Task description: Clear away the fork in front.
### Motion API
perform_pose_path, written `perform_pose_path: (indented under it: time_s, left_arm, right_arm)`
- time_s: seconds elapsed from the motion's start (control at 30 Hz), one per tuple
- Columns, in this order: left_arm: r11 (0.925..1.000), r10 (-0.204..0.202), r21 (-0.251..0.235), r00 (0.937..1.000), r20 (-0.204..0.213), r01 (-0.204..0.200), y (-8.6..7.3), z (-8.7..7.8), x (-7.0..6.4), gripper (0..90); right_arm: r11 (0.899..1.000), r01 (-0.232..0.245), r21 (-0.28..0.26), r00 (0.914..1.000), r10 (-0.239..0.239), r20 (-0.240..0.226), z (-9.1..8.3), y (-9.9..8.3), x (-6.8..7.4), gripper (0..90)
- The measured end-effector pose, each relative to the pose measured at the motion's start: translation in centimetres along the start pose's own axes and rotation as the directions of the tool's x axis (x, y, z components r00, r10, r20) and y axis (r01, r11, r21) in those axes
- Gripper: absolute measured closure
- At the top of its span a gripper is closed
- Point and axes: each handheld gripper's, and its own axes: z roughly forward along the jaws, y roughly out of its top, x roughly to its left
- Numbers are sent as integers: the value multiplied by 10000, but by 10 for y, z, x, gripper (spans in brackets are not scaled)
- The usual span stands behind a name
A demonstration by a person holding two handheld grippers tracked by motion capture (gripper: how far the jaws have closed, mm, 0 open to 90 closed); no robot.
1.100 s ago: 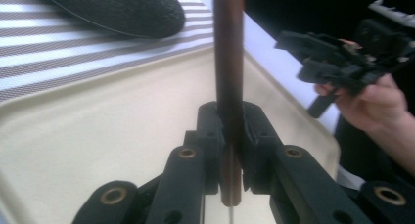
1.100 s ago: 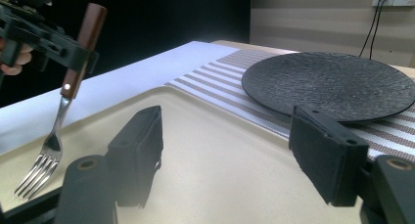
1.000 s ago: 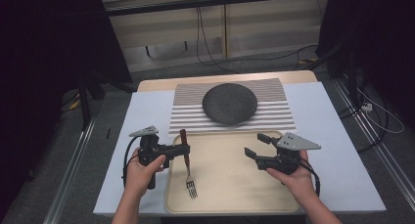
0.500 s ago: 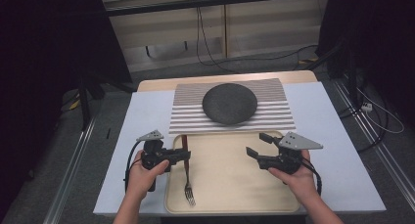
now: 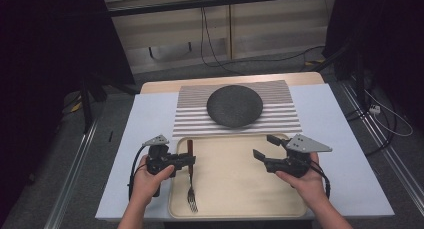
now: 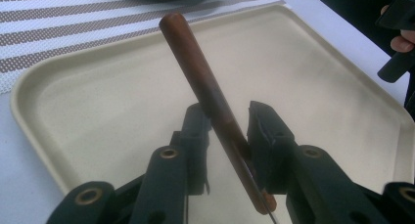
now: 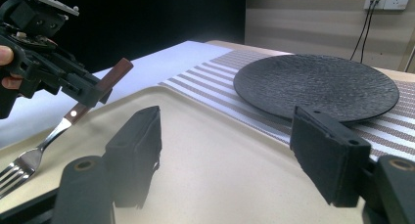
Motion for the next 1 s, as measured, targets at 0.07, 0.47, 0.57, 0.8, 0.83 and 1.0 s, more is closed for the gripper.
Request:
perform_pose_path:
  time_s: [0.07,0.47,0.57,0.8,0.83,1.0]
  left_arm:
    - [10000,-3,41,10000,-36,3,-1,0,1,693]
    - [9999,-24,160,9994,-353,30,-3,-2,10,677]
    - [9997,-59,221,9987,-503,70,-5,-1,12,668]
    - [9995,-36,325,9979,-640,57,-7,4,14,653]
    - [9993,-57,364,9978,-665,82,-7,5,15,650]
    - [9989,-99,460,9977,-677,130,-10,7,16,641]
  right_arm:
    - [10000,31,41,10000,-31,7,-2,0,0,277]
    - [9984,369,440,9992,-376,149,-19,-3,-8,273]
    - [9981,378,496,9990,-390,234,-24,-5,-11,273]
    - [9990,213,382,9993,-225,315,-26,-10,-15,273]
    - [9991,195,374,9992,-207,333,-26,-11,-15,272]
    - [9993,176,329,9993,-187,322,-26,-11,-15,273]
